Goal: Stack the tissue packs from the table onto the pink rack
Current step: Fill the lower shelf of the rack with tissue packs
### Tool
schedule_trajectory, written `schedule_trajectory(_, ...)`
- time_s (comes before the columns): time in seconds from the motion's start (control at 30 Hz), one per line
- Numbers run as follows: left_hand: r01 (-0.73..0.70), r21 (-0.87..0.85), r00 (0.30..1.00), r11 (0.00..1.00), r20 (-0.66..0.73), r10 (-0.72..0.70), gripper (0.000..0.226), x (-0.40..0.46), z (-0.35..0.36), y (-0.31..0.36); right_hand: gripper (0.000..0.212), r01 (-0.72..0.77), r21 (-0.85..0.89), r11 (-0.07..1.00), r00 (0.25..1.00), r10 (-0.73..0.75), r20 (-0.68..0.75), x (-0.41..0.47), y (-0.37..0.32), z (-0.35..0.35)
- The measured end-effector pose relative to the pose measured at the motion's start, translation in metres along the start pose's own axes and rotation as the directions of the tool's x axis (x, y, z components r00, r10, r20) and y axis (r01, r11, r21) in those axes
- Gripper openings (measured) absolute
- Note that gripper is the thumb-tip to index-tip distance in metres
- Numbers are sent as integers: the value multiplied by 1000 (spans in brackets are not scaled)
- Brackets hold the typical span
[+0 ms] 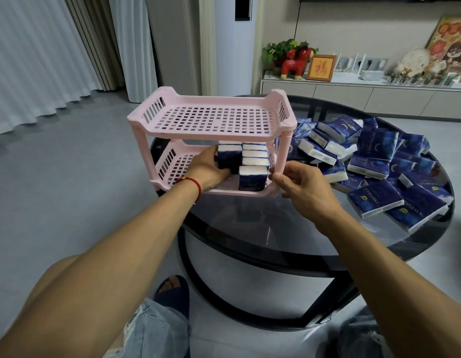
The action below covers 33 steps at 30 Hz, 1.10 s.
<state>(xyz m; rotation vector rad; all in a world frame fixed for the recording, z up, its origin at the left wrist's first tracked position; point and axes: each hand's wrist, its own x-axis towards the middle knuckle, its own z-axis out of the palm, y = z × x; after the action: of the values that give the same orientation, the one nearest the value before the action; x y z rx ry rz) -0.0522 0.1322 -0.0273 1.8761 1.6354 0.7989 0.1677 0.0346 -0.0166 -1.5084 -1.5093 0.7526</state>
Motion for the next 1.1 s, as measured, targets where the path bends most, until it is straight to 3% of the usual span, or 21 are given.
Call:
schedule_trajectory(0.23,-1,-23,1000,1000,23,1,61,-2,-2,1,16,-1,23,1000,1000,1,-1,0,2,0)
schedule_trajectory(0.4,73,66,997,995,24,-75,55,-15,-13,8,21,10,7,1000,1000,-10,14,-4,1,-7)
schedule_trajectory(0.53,64,144,998,988,-8,-63,44,-56,-21,30,30,29,-276,961,993,-58,-100,-17,0,-29)
schedule_trajectory(0.63,0,213,998,977,-60,13,53,-97,-19,33,32,-34,-370,929,969,-60,-241,-30,9,-55)
schedule_trajectory(0.7,-59,219,992,974,-93,81,63,-123,-15,34,43,-115,-527,842,944,-73,-322,-38,20,-74)
schedule_trajectory(0.77,-157,196,970,968,-155,189,60,-141,-11,39,57,-252,-714,653,941,-5,-337,-48,32,-87)
schedule_trajectory(0.83,-287,187,933,939,-166,318,51,-149,-1,47,63,-299,-812,501,948,61,-312,-57,45,-91)
schedule_trajectory(0.9,-363,157,914,918,-131,384,46,-151,12,54,60,-287,-838,464,951,36,-306,-61,55,-91)
schedule_trajectory(0.97,-408,86,905,909,-95,415,44,-152,21,62,58,-207,-835,510,958,-68,-279,-63,54,-93)
schedule_trajectory(1.0,-430,44,899,902,-76,432,43,-153,26,67,56,-155,-775,613,959,-94,-267,-64,48,-95)
schedule_trajectory(1.03,-445,-3,894,895,-56,444,43,-154,30,72,49,-116,-625,772,966,-59,-252,-67,39,-97)
schedule_trajectory(1.07,-446,-59,895,893,-32,445,42,-155,33,78,40,-114,-354,928,978,42,-205,-71,29,-99)
schedule_trajectory(1.1,-429,-126,902,895,-9,431,41,-156,36,84,33,-158,-2,987,982,157,-108,-76,20,-98)
